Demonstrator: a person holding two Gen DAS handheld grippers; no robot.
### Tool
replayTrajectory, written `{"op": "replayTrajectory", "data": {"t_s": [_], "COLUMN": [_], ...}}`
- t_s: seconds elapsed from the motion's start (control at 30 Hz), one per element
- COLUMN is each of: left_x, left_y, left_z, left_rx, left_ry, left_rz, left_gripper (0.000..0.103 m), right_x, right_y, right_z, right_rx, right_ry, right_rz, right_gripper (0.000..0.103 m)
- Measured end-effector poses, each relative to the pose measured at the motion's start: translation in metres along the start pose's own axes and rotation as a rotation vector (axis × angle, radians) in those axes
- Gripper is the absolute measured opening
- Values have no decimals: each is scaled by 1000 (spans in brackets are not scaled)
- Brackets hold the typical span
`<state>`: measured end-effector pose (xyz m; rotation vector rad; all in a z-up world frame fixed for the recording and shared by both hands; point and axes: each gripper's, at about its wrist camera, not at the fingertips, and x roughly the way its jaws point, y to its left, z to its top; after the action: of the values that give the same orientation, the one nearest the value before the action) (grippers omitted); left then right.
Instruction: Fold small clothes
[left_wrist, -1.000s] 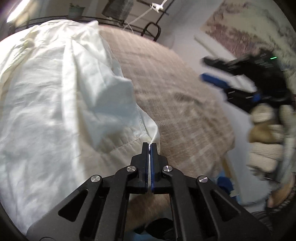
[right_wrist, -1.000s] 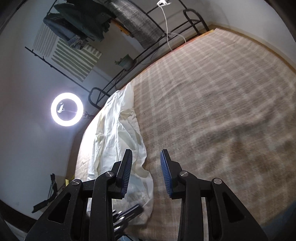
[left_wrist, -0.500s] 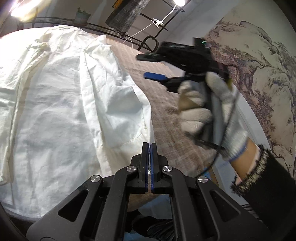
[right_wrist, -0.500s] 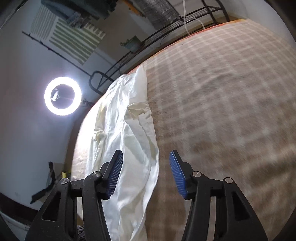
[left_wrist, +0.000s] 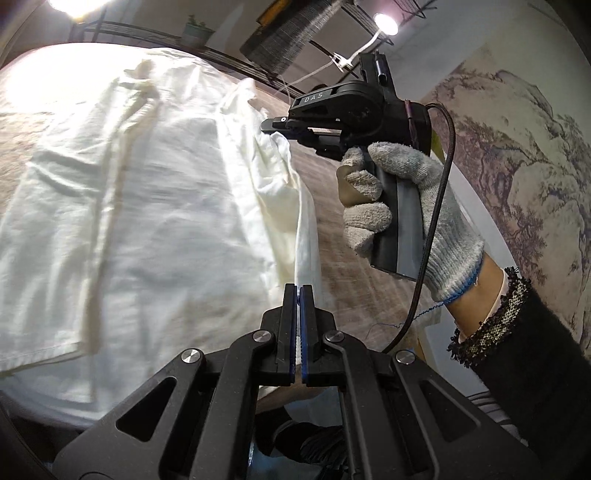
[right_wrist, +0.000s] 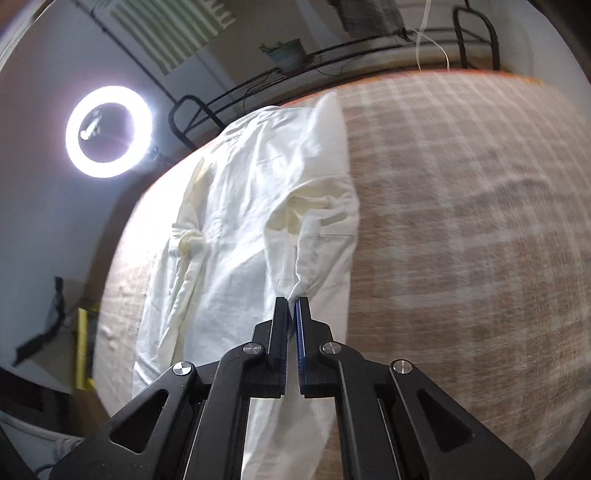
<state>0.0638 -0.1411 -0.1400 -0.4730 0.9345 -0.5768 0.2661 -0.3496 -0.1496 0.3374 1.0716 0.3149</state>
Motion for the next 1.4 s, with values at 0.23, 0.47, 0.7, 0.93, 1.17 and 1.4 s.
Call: {"op": "replayTrajectory", "data": {"t_s": [0.23,0.47,0.7,0.93,1.17,1.4], "left_x": [-22,-28,-35,-55,-59,-34], "left_y": [28,51,59,63,58,40], "left_z": [-3,-5,-6,1,16,35], "left_rx": [-65,-106,-112,-74,-43,58], "left_ry": [-29,-34,-43,-84,-93,-20], "left_rz": [26,66,87,93,99,148], "left_gripper": [0,0,0,0,0,0], "right_x": [23,66,86,23,-32,-5], "right_y": [49,88,98,55,27,37], "right_z": [5,-6,-10,-8,-50,-108], "right_rx": [-87,-223,-279,-156,-212,-351], "right_ry": [9,81,145,113,69,232], "right_rz": [-5,-40,-43,167,120,108], "right_gripper": [3,3,3,3,3,3]}}
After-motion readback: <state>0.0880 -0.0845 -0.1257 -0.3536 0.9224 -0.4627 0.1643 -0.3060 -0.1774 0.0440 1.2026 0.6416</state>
